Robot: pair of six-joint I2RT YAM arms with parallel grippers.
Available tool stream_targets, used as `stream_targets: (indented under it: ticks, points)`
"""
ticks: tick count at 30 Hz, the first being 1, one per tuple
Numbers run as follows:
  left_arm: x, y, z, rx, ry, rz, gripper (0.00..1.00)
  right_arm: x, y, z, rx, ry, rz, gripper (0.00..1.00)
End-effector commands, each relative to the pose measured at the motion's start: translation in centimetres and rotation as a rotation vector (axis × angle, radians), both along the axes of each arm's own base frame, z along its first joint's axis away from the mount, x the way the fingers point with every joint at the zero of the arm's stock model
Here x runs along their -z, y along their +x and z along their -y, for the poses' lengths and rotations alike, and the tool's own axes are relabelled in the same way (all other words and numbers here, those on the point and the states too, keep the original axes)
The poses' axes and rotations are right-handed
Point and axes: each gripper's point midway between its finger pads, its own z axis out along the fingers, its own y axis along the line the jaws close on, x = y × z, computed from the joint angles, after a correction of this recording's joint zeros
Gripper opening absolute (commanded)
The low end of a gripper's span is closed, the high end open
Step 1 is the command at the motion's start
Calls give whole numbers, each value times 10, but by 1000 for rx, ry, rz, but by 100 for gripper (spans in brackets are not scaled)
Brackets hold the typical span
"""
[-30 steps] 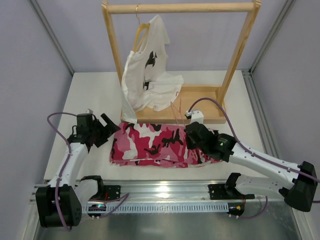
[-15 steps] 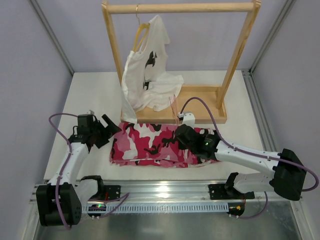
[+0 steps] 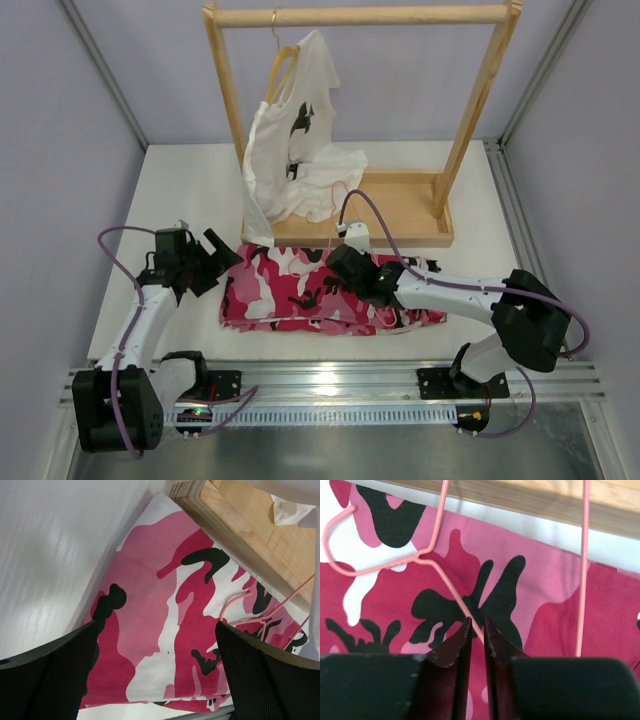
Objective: Place the trousers on the hanger
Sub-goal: Pass the hanger from the right arm to the left
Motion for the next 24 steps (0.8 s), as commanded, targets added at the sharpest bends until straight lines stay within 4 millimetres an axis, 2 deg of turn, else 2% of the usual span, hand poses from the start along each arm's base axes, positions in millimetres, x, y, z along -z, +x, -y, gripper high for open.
stream_targets:
  ticks: [1, 5, 9, 10, 12, 15, 17, 18, 20, 21, 24]
  points:
    - [-18, 8, 0, 18, 13, 56, 99, -28, 28, -14, 17, 30, 120, 15]
    - [-27, 3, 1, 37, 21, 82, 98, -25, 26, -19, -17, 33, 101, 12]
    - [-36, -2, 3, 33, 15, 113, 98, -27, 16, -42, -200, 99, 105, 26]
    - [-39, -3, 6, 36, 0, 122, 98, -19, 17, -43, -244, 61, 96, 30]
    - [-47, -3, 11, 41, -30, 145, 98, -11, 17, -47, -288, 40, 59, 31]
    - [-56, -5, 20, 68, -58, 161, 97, 1, 18, -42, -301, 5, 43, 31]
    - [-58, -15, 30, 123, -60, 133, 96, 6, 18, -37, -307, -3, 35, 32]
    - [-67, -17, 32, 140, -49, 143, 96, 9, 19, -36, -307, -12, 27, 32]
    - [-69, -28, 37, 165, -22, 118, 96, 21, 18, -33, -313, -42, 1, 32]
    - [-79, -31, 39, 167, -22, 151, 96, 24, 18, -32, -313, -54, -2, 32]
    - [-92, -37, 42, 150, -37, 196, 96, 30, 18, -30, -305, -62, -11, 30]
